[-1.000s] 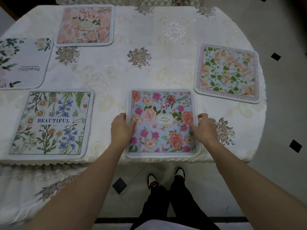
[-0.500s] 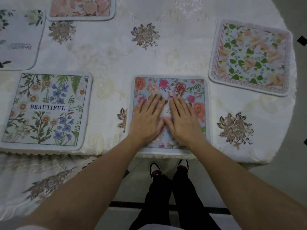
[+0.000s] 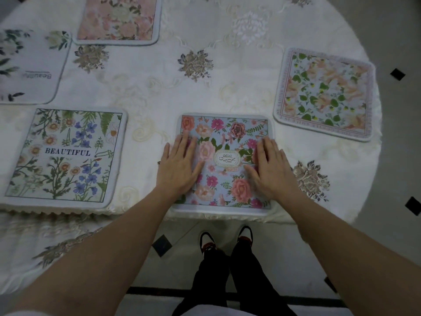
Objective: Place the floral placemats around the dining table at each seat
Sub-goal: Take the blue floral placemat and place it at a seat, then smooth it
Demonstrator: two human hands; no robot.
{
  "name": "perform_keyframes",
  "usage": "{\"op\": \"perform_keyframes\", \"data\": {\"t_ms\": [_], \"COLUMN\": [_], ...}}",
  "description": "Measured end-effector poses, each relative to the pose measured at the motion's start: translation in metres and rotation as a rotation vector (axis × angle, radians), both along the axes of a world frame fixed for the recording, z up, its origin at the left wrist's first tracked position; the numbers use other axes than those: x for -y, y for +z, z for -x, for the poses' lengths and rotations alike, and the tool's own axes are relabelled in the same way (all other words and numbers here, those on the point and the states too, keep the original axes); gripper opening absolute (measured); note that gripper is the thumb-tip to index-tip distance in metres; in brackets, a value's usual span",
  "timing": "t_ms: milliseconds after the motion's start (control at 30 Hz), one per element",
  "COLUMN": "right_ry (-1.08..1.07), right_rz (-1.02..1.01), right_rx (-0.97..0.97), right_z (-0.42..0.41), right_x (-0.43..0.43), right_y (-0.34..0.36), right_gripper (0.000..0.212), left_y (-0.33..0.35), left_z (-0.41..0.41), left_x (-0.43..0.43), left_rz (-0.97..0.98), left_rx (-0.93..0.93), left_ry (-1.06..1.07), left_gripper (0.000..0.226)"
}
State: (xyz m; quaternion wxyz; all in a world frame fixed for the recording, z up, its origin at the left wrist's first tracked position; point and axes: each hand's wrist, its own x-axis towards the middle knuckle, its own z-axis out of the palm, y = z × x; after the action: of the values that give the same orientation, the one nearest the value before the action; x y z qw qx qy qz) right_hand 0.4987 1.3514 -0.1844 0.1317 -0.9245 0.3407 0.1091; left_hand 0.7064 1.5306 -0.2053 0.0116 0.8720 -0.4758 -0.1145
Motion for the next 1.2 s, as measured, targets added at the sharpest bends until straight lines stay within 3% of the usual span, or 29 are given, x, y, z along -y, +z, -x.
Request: {"op": "perform_keyframes", "data": {"t_ms": [300,500,900,1200], "right_ry": [0.024,0.071,-0.007,-0.285], "right_rz": [0.097,0.210,0.206,0.244], "right_rx": [0.184,0.284,0.354,0.252], "right_z": [0.002,0.001,0.010,0.082], "right_x": [0.007,0.004,-0.023,-0.008], "right_y": [0.114,0.163,0.175,0.166], "right_gripper": [0.065,0.061,0.057,0.064], "left_y": [0.104,0.161,0.183,0.173], "left_z": [0.023,0.037,0.051,0.084], "left_x": [0.020,0.024,0.027,0.076], "left_rz": [0.164,0.268,0.315,0.368], "left_rx": [0.109,0.280,0.297,0.178], "left_ry": [0.010,-0.016,-0.092,-0.300], "left_gripper": [0.069,0.069,0.069,0.067]}}
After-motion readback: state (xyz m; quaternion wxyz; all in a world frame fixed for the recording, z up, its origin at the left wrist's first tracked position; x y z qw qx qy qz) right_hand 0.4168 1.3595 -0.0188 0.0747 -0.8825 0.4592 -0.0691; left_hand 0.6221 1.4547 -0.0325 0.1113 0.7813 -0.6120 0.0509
